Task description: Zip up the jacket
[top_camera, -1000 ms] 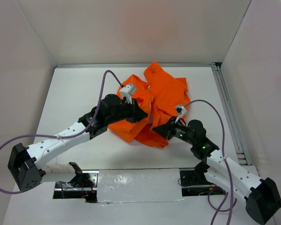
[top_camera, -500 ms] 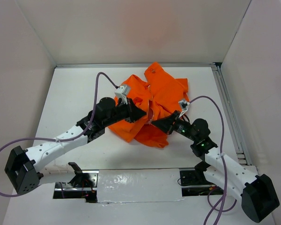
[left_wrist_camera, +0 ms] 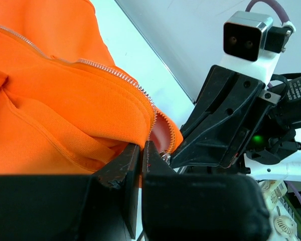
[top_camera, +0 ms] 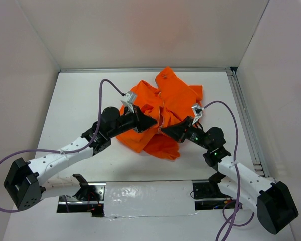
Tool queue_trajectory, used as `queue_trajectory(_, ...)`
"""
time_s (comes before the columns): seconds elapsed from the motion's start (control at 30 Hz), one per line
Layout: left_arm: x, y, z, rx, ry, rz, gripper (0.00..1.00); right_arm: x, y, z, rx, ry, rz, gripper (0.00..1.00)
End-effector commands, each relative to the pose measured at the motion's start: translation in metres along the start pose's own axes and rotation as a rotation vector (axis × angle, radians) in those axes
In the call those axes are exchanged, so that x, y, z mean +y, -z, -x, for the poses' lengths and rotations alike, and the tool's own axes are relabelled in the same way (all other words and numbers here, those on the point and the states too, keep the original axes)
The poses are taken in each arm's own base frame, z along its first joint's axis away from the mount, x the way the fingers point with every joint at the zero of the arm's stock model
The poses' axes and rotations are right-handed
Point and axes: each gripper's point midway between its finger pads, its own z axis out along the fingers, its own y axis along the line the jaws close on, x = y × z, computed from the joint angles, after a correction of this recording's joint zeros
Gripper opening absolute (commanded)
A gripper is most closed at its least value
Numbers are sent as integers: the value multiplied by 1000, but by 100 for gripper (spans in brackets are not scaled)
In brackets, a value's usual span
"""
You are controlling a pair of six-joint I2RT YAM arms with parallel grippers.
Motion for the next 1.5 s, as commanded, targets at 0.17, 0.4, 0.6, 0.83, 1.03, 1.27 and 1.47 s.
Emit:
queue_trajectory(0.17,-30,9,22,-87,-1,-166,0,27,-3,24,-59,53,95,0)
queue_trajectory(0.4,-29,12,18,-93,24,-177,0,23,-1,18,-46,34,82,0)
queue_trajectory(0.6,-32,15,21,-115,16,-195,0,25,-1,11,-18,8,110,0)
queue_trajectory(0.83,-36,17,22,-131,-6,-227,0,29,-4,11,15,15,123,0)
queue_trajectory(1.03,-40,20,20,-138,-30,-261,0,28,-5,9,24,-2,122,0)
queue_trajectory(1.27,-38,20,18,-135,-29,-259,0,32,-4,13,4,0,137,0)
queue_trajectory(1.47,-37,17,18,-113,-26,-249,0,36,-1,14,0,17,145,0)
